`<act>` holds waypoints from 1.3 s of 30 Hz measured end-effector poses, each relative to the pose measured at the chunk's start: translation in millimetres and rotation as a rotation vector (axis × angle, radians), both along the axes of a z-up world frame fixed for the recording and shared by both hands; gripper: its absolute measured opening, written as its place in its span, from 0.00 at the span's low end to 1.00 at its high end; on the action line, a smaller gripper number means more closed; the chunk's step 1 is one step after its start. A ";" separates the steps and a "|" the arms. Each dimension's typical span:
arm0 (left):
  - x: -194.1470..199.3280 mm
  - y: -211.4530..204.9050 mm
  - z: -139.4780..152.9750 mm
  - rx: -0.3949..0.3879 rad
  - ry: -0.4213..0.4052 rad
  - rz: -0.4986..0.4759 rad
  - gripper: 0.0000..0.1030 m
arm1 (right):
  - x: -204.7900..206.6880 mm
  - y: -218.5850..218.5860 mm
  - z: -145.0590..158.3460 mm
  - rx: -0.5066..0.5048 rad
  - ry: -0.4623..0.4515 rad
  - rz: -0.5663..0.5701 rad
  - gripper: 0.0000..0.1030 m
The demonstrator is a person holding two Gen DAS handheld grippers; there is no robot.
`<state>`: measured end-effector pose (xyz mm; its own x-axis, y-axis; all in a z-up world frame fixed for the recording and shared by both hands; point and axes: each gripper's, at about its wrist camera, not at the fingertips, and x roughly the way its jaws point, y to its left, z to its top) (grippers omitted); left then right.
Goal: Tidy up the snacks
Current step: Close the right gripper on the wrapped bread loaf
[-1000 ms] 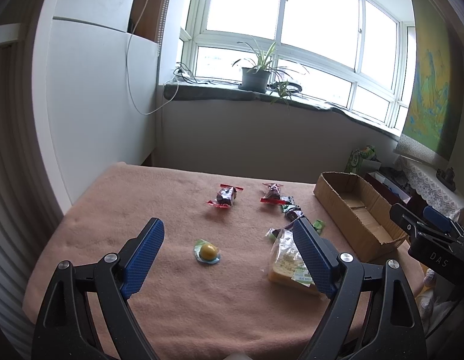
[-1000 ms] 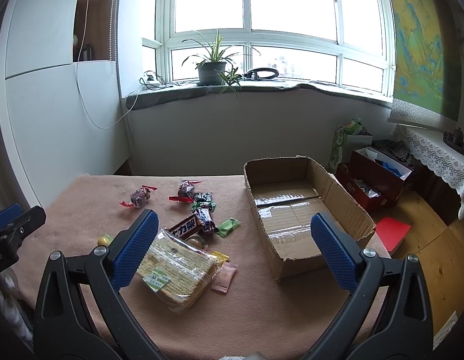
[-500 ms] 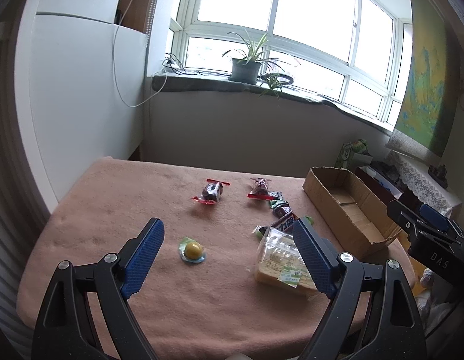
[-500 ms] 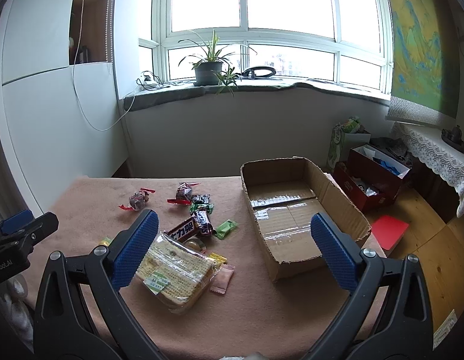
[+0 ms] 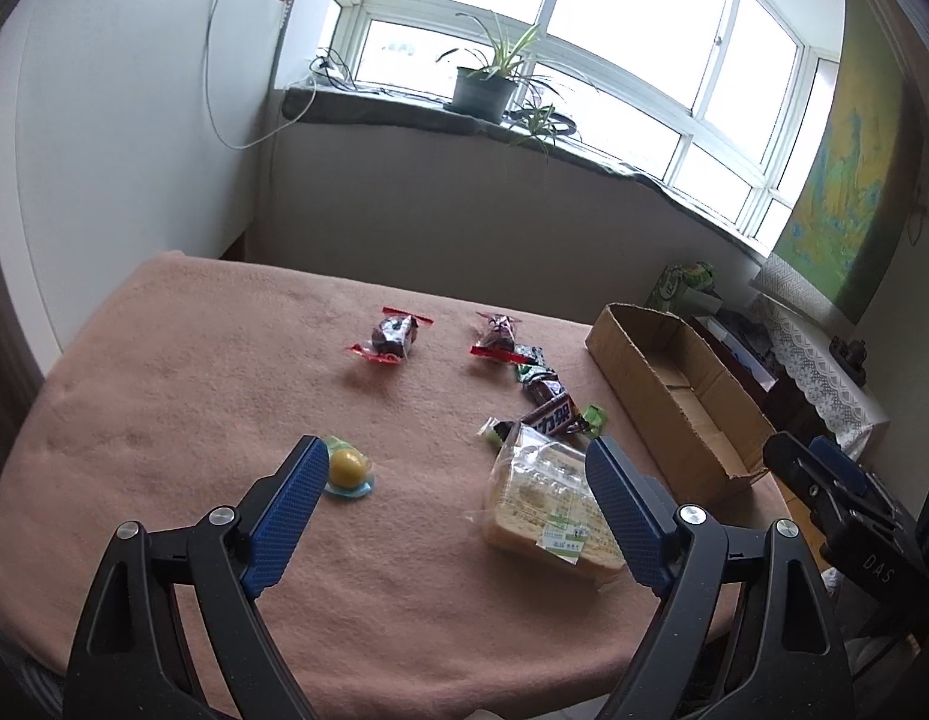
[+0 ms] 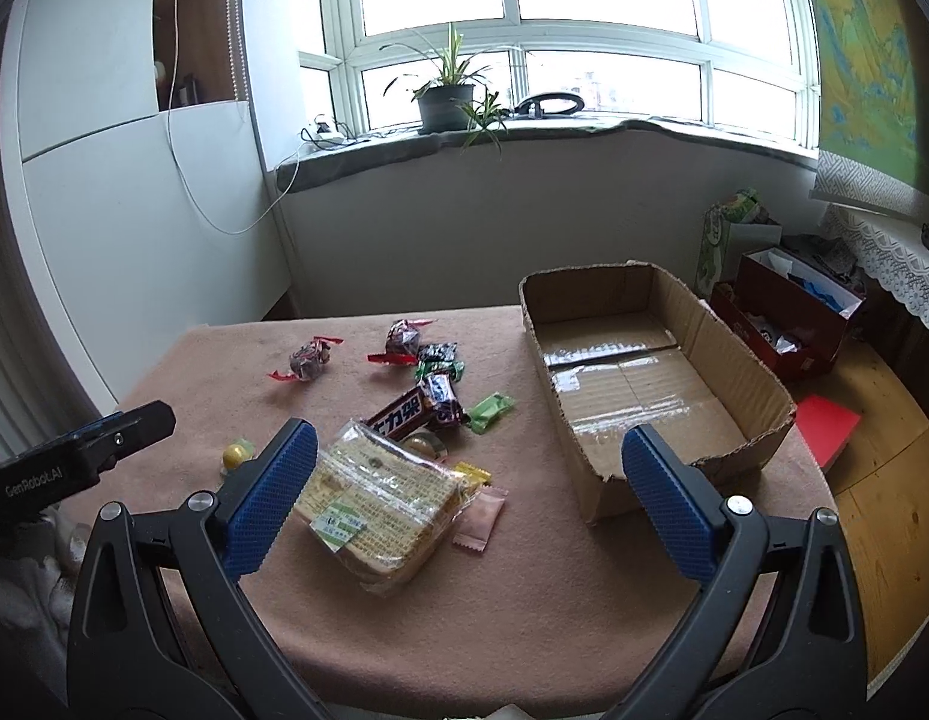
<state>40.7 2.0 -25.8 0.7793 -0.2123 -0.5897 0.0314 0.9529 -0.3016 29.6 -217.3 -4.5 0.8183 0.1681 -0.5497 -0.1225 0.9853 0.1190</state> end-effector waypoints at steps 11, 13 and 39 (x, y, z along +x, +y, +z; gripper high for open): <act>15.9 0.3 -28.3 -0.136 0.109 -0.088 0.66 | 11.8 -3.7 -49.8 0.182 0.201 0.104 0.79; 20.7 -0.9 -33.7 -0.165 0.130 -0.107 0.63 | 16.1 -3.4 -56.0 0.204 0.226 0.112 0.72; 63.3 -26.5 -76.3 -0.179 0.259 -0.211 0.41 | 55.0 19.2 -95.6 0.228 0.368 0.171 0.47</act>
<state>104.0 -24.5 -102.1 0.5373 -0.4696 -0.7006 0.1220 0.8652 -0.4864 84.6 -198.1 -100.1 0.5258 0.4343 -0.7314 -0.1902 0.8981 0.3965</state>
